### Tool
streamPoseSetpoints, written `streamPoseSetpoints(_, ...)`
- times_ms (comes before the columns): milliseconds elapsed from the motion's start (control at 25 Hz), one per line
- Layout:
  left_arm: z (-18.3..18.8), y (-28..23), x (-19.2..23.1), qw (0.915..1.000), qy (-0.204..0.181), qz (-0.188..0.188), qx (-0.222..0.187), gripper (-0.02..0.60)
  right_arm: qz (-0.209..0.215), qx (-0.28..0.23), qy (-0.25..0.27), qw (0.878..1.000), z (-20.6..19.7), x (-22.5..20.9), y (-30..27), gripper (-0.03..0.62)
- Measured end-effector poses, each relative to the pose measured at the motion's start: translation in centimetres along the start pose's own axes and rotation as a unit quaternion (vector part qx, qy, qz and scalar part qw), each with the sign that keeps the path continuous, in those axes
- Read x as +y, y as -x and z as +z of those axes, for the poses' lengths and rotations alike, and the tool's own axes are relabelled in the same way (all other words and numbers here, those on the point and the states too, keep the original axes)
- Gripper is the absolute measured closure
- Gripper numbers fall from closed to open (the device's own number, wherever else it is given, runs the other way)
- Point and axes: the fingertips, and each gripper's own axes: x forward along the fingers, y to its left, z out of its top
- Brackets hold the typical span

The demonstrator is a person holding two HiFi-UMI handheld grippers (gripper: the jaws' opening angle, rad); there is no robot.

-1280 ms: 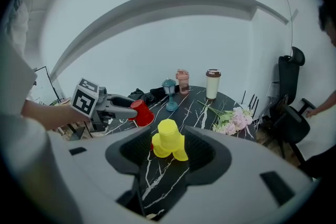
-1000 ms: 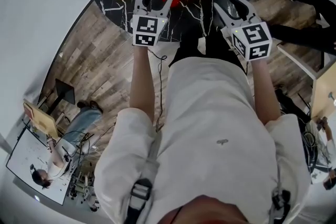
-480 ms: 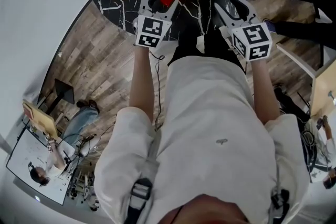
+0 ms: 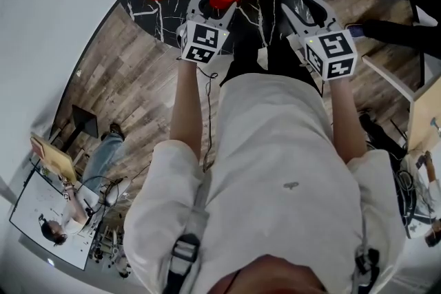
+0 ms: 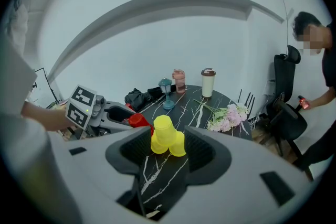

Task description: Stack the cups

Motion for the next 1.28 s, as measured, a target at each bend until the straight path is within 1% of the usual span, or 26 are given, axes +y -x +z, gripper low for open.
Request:
streamPoseSetpoints(320, 0.0, -0.2, 0.1, 0.9999, 0.012, -0.003, -0.009, 0.368, 0.001, 0.002, 0.001, 1.000, 0.1, 0.1, -0.1, 0.391)
streamPoseSetpoints(560, -0.3, -0.3, -0.2, 0.9999, 0.004, -0.013, -0.006, 0.367, 0.000, 0.000, 0.002, 1.000, 0.3, 0.2, 0.0, 0.391)
streamPoseSetpoints(720, -0.1, 0.0, -0.2, 0.9996, 0.006, -0.022, -0.018, 0.344, -0.003, -0.001, 0.001, 1.000, 0.5, 0.0, 0.1, 0.391)
streamPoseSetpoints(800, 0.0, 0.2, -0.2, 0.9994, 0.004, -0.025, -0.021, 0.344, -0.004, -0.001, 0.001, 1.000, 0.5, 0.0, 0.1, 0.391)
streamPoseSetpoints(920, 0.4, 0.6, -0.3, 0.9990, 0.004, -0.030, -0.033, 0.342, -0.004, -0.003, 0.002, 1.000, 0.6, 0.1, -0.1, 0.391)
streamPoseSetpoints(1080, 1.4, 1.5, -0.3, 0.9977, 0.005, -0.032, -0.060, 0.342, -0.002, -0.006, 0.005, 1.000, 0.8, 0.2, -0.4, 0.391)
streamPoseSetpoints(1280, 2.1, 3.0, 0.6, 0.9958, 0.022, -0.021, -0.086, 0.342, 0.003, -0.006, 0.013, 1.000, 1.1, 0.7, -0.8, 0.391)
